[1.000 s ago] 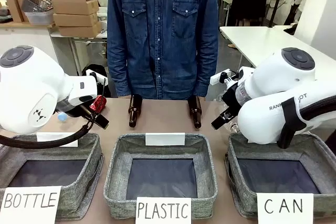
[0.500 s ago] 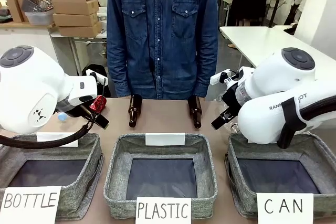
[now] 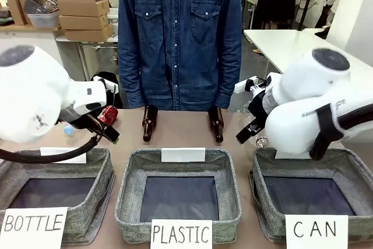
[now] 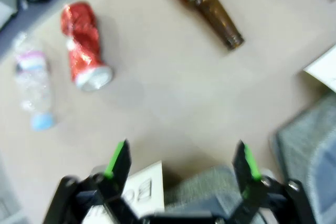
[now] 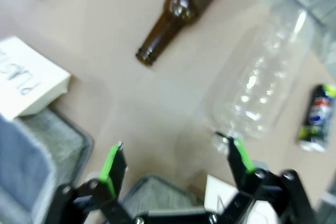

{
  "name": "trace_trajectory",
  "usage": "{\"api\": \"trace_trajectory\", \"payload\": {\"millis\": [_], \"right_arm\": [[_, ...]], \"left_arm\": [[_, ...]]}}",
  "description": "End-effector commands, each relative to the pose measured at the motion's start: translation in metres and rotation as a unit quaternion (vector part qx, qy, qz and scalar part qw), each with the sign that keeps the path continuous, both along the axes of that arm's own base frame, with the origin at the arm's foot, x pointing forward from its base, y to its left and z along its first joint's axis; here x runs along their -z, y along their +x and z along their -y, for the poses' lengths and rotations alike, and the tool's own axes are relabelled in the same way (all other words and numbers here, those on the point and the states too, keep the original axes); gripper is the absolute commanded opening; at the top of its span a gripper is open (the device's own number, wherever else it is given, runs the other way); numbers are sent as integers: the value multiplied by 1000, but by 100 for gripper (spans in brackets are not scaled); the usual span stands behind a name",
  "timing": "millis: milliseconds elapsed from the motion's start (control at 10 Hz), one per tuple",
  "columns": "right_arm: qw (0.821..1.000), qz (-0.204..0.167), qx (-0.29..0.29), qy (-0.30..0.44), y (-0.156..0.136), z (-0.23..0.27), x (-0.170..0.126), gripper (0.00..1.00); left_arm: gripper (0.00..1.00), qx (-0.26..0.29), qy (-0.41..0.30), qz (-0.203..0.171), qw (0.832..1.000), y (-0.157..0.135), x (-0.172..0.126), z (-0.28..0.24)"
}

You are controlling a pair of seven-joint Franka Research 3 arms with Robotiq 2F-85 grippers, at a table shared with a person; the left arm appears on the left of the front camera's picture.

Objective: Sort the can waste into the basket.
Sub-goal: Pick up the can waste from the table and place it in the right Fabric basket.

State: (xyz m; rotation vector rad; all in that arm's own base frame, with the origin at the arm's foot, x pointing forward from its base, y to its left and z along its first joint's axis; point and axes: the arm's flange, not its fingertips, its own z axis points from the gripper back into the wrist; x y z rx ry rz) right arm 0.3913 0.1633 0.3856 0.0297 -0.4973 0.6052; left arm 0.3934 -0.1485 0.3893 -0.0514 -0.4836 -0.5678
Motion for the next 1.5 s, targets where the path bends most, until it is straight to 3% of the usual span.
{"api": "trace_trajectory", "payload": {"millis": [0,200,300,400,500,600,700,800,900,1000,1100,1200,1300,1400], "right_arm": [[999,-38,14,27,-37,5,-84,100],[997,64,-19,23,-91,16,-137,100],[993,112,-25,13,-115,13,-148,100],[990,137,-33,-6,-122,9,-145,100],[997,66,-14,22,-84,9,-155,100],[994,109,-27,15,-106,6,-180,100],[995,90,-31,20,-101,2,-175,100],[994,53,-22,95,-99,16,-182,100],[978,-21,15,207,-95,40,-190,100],[945,-96,26,313,-93,69,-192,100],[910,-135,52,388,-92,98,-189,100],[876,-147,77,452,-94,126,-187,100],[856,-146,85,489,-98,144,-185,100],[838,-141,100,517,-100,160,-183,100]], "left_arm": [[100,-16,-16,-32,999,-59,-86,-16],[100,24,-9,73,997,-130,-136,-9],[100,29,9,111,993,-150,-142,1],[100,39,49,134,989,-148,-137,12],[100,24,-1,70,997,-110,-165,3],[100,24,-1,70,997,-110,-165,3],[100,41,21,113,992,-141,-187,16],[100,83,-53,80,992,-140,-192,3],[100,107,-126,31,986,-138,-193,-25],[100,144,-211,-11,967,-134,-188,-57],[100,155,-266,-29,951,-130,-177,-87],[100,170,-359,-35,917,-128,-170,-109],[100,169,-455,-20,874,-128,-163,-132],[100,162,-530,0,832,-124,-162,-122]]}}
